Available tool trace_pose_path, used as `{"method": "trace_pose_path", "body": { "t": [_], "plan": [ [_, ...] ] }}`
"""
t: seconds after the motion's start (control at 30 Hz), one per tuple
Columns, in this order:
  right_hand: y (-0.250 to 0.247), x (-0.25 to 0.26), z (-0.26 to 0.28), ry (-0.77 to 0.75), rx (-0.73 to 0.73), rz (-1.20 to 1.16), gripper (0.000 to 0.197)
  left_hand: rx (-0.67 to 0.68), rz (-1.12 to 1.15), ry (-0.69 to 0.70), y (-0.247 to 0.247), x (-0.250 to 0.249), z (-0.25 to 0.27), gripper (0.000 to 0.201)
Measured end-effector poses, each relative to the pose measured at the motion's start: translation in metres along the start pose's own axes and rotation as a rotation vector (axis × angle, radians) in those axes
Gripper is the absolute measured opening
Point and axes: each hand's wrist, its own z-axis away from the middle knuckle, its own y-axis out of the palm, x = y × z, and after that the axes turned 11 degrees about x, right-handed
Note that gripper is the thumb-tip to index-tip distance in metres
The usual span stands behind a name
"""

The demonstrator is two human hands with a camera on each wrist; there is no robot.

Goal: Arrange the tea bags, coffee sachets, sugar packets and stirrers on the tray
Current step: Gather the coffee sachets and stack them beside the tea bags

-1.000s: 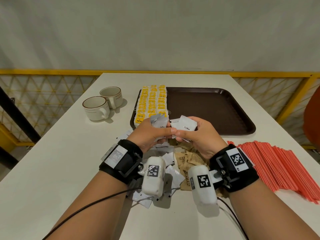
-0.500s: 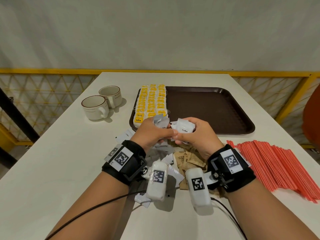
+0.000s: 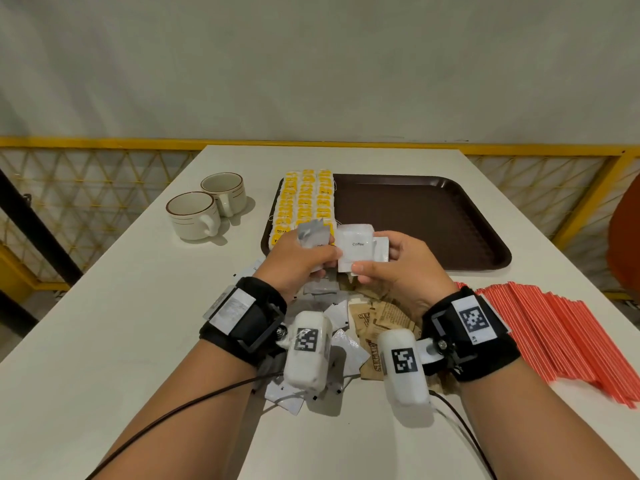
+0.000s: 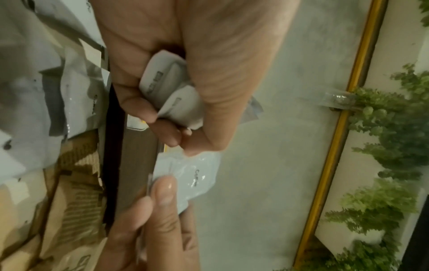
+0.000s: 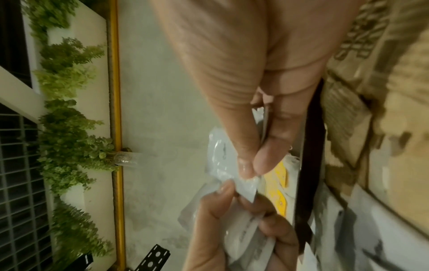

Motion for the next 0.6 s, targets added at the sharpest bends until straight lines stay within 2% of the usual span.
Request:
{"method": "trace_pose_path", "body": {
  "t": [0.1, 0.2, 0.37, 0.5, 0.6],
  "plan": [
    [-0.006, 0.003, 0.0, -0.043, -0.106, -0.042, 0.04, -0.067, 0.108, -0.011, -0.006, 0.001, -0.003, 0.011],
    [-0.006, 0.007, 0.0, -0.101, -0.148, -0.126, 0.036, -0.068, 0.16, -0.019, -0.011, 0.0, -0.004, 0.013],
    [0.006, 0.004, -0.001, -0.053, -0.03, -0.168, 0.037, 0.049, 0.25, -0.088, -0.006, 0.002, -0.003, 0.023],
    [0.012, 0.003, 0.001, -0.048, 0.001, -0.13, 0.034, 0.102, 0.199, -0.117, 0.001, 0.001, -0.001, 0.023],
    [0.016, 0.003, 0.003, -0.057, 0.036, -0.08, 0.038, 0.175, 0.205, -0.132, 0.003, 0.005, -0.001, 0.037]
  ]
}}
